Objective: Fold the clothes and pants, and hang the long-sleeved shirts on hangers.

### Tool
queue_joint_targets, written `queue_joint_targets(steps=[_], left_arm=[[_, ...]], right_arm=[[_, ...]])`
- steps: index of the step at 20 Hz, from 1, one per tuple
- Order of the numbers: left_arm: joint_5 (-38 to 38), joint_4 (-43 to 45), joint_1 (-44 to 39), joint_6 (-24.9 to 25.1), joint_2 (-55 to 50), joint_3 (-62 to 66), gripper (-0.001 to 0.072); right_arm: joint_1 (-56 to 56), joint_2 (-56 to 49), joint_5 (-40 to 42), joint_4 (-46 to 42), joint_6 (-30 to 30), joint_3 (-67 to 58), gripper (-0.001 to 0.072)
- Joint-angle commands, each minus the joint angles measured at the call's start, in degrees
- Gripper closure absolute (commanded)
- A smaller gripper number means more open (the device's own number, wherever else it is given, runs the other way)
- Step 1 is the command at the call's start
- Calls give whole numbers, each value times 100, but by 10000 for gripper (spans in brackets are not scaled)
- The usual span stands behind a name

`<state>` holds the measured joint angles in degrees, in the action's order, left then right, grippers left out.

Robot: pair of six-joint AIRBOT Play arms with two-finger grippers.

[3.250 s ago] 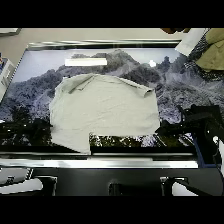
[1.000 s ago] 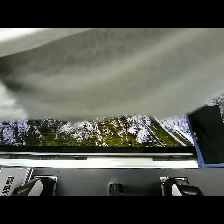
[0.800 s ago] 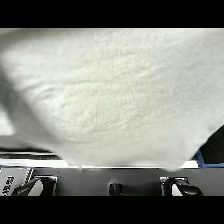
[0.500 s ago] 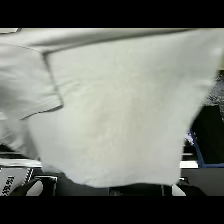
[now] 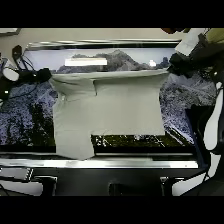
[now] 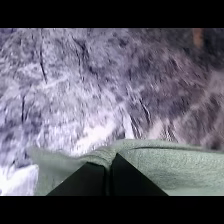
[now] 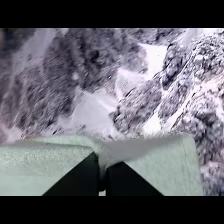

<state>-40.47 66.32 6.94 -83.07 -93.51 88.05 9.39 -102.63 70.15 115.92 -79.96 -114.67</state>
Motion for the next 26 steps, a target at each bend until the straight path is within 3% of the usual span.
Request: queue_joint_targets(steps=[1, 5, 11, 16, 22, 26], left_arm=[[1410, -35, -203, 83, -807, 81, 694], [1045, -31, -175, 85, -813, 85, 694], [-472, -26, -155, 85, -809, 85, 693], [-1591, 356, -155, 83, -813, 83, 693], [-2114, 638, -155, 85, -837, 83, 693], [-2308, 636, -155, 83, -925, 83, 692]], right_arm=[[0, -669, -938, 13, -129, -7, 681], [0, -708, -605, -7, -149, -7, 681], [0, -730, 660, -518, -96, -7, 681], [-2, -990, 1239, -713, -98, 7, 681], [-133, -1397, 1456, -769, -76, 7, 680], [-358, -1499, 1550, -1451, 208, 7, 680]])
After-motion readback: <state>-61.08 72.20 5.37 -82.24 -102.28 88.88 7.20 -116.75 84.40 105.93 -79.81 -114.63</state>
